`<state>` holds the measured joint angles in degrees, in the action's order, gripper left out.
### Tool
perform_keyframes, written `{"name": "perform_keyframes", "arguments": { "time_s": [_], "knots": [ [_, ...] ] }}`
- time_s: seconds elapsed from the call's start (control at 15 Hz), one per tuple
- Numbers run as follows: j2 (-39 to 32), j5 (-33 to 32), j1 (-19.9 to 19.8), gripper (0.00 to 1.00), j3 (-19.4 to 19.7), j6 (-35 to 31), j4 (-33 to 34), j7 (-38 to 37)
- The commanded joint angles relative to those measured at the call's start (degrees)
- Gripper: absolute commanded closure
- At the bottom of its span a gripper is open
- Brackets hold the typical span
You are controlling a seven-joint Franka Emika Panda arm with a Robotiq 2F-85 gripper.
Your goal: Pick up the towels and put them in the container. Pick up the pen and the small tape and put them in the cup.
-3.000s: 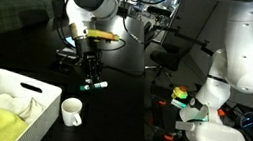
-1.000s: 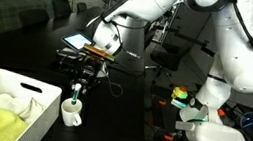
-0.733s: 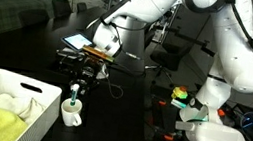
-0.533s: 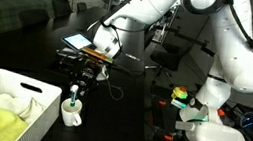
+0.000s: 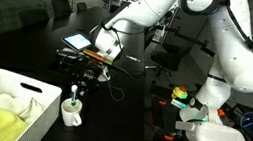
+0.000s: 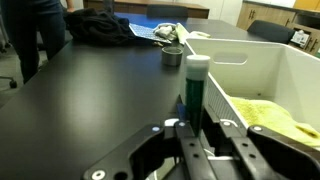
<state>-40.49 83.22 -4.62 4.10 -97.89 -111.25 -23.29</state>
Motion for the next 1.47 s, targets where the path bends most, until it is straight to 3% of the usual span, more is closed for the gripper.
{"name": "perform_keyframes", "arguments": {
  "time_s": [0.0,0.53,0.6,0.73,1.13,1.4],
  "knots": [
    [0.66,2.16,0.0,0.95,0.52,-1.14,-0.35,-0.28],
    [-0.01,3.38,0.0,0.95,0.45,-2.15,0.71,0.31],
    [0.01,3.54,0.02,0.55,0.42,-2.31,0.63,0.41],
    [0.37,3.87,0.06,0.49,0.46,-2.85,0.11,0.91],
    [4.59,2.67,1.04,0.02,1.07,-5.36,-3.15,4.27],
    [14.64,-7.03,4.0,0.0,2.38,-8.26,-8.83,5.75]
  ]
}}
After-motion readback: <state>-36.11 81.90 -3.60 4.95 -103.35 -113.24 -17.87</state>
